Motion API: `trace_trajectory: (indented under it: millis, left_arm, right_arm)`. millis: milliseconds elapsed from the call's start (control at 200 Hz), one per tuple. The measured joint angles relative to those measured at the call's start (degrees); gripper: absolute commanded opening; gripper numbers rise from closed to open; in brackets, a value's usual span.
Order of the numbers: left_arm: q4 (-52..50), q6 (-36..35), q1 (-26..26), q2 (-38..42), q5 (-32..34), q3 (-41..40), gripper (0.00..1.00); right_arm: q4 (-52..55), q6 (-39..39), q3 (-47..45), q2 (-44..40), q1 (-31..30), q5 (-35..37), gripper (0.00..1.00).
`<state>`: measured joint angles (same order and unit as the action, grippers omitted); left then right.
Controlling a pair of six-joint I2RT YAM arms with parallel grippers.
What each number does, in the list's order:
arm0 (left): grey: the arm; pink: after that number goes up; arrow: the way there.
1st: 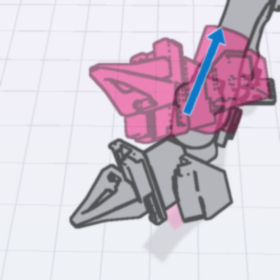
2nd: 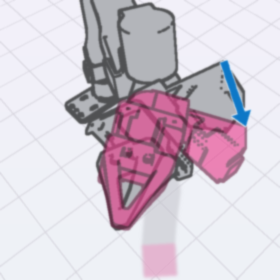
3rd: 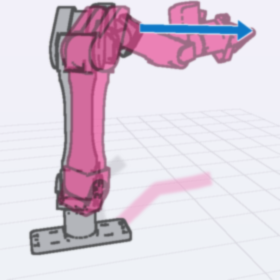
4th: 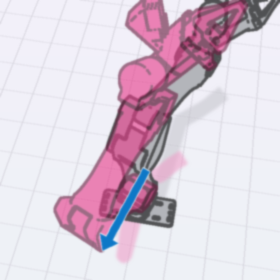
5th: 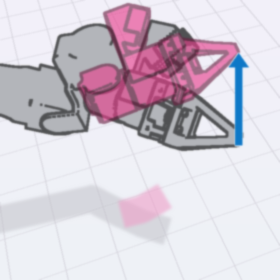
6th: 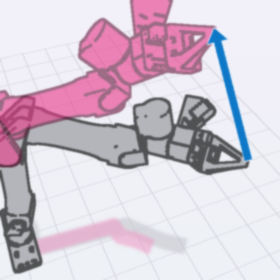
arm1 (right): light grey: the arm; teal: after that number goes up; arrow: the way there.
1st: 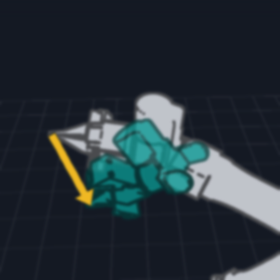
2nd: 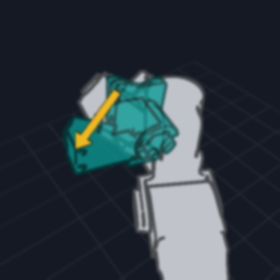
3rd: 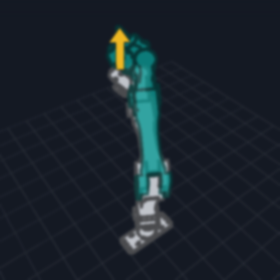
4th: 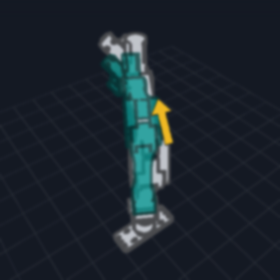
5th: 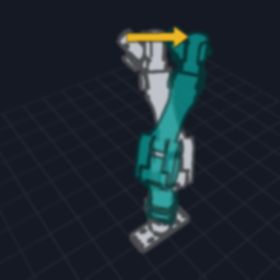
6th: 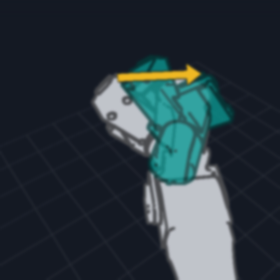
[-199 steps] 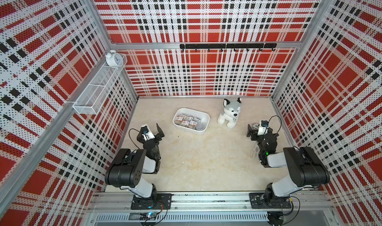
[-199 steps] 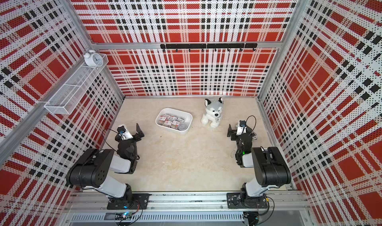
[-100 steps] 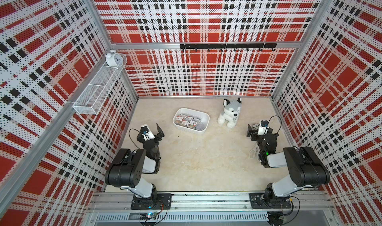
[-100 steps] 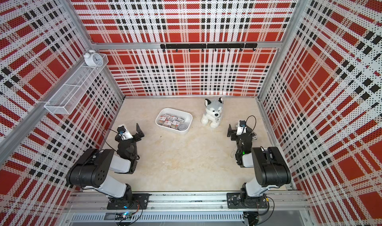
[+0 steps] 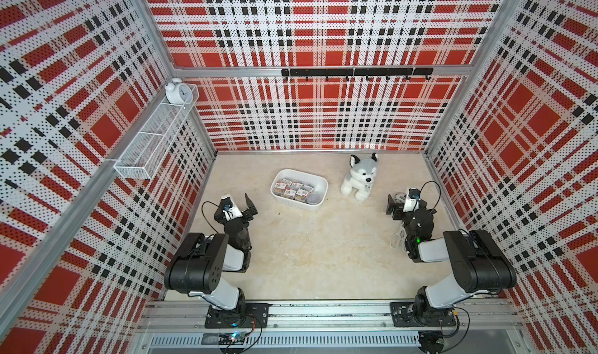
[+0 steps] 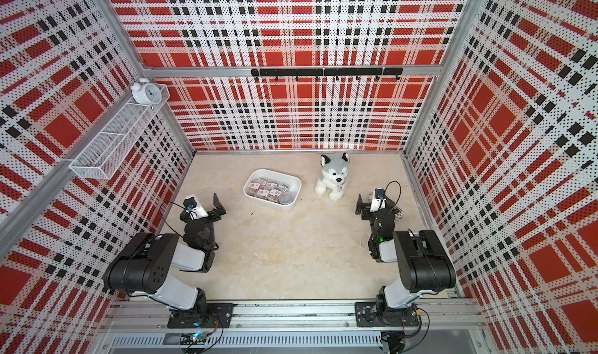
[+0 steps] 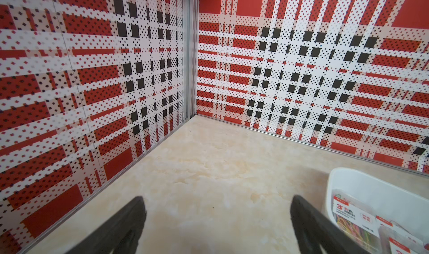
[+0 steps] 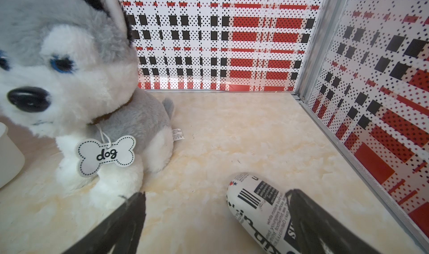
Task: Take the paper clips out of the storage box
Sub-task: Move the storage box to the center of the board.
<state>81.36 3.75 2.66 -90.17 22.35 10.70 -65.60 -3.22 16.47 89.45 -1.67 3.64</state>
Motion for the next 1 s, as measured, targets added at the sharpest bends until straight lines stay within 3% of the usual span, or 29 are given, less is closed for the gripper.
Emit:
trace_trajectory:
  millis: [230, 381, 481, 596, 701, 787, 857, 1002]
  left_arm:
    - [-0.59, 0.24, -1.09, 0.02, -2.21, 0.00, 0.99]
    - [-4.87, -0.33, -0.13, 2.14, -1.18, 1.22, 0.98]
    - [-14.60, -1.29, 3.02, 8.48, 1.09, 5.51, 1.00]
    - [-25.38, -1.25, 7.43, 16.33, 3.48, 12.15, 0.94]
    - [-35.65, 0.83, 12.04, 20.26, 6.05, 18.34, 0.87]
    - [-46.12, 3.56, 13.84, 20.04, 6.75, 25.03, 0.74]
    - [-54.53, 5.53, 13.81, 18.21, 5.99, 31.52, 0.73]
    - [-69.11, 8.70, 10.58, 11.17, -0.09, 44.65, 0.63]
  right_arm:
    - [1.86, -0.26, 0.24, -0.15, 0.46, -0.37, 1.00]
    - [12.02, -0.26, 3.87, -5.25, 0.59, -1.36, 1.00]
    - [24.68, -2.75, 10.47, -12.11, 0.59, -2.38, 1.00]
    - [41.72, -7.34, 23.76, -14.93, -0.90, -1.95, 1.00]
    - [53.33, -10.69, 31.61, -16.04, -7.69, 3.13, 1.00]
    - [63.25, -15.23, 35.67, -16.83, -14.36, 7.37, 1.00]
    - [70.93, -19.12, 38.66, -16.81, -18.75, 10.60, 1.00]
    - [79.71, -23.93, 40.35, -17.31, -21.70, 13.20, 1.00]
